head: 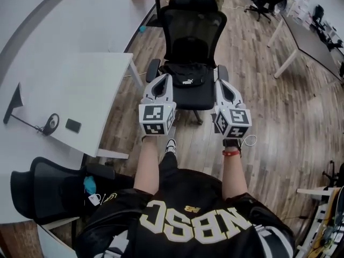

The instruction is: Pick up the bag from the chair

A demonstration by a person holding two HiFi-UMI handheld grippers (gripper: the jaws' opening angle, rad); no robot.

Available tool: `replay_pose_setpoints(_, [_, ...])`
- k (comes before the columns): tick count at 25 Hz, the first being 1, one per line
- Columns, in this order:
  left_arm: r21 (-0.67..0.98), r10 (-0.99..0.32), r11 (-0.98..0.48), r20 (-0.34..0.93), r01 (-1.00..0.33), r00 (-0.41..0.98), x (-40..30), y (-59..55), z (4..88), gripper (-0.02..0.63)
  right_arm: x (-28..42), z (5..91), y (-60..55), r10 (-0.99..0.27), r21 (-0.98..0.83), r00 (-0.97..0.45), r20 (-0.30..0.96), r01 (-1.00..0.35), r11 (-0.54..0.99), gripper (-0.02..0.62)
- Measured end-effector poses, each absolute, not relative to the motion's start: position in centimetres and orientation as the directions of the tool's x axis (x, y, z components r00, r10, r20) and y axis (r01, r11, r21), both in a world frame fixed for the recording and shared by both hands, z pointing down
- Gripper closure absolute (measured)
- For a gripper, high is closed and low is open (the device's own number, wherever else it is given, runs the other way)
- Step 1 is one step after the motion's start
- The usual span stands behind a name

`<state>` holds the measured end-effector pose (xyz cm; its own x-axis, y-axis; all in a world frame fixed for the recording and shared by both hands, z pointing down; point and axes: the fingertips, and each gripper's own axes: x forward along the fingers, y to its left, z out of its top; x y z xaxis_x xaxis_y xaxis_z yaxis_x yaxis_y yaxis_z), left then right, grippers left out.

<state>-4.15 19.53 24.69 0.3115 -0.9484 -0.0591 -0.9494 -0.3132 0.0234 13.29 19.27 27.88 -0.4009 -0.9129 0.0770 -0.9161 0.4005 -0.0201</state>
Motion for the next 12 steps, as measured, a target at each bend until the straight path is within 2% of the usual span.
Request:
replay_pose_setpoints(5, [0.037,-0.941,-0.335,-0.074,-0.942,0.331,-7.4,11.8,22.9,0.594,9.4,25.9,11.5,-0.911,-0.007,-0.403,0.083,-0.915,0.404,0.588])
replay_pose_setpoints(12, [0.088,-0.933,-0.36,-0.045,-0.929,0.358,-12.7,1.2,25.7,0.594,3.7,28.1,1.9,-0.905,0.021,-0.403,0.138,-0.912,0.41,0.588])
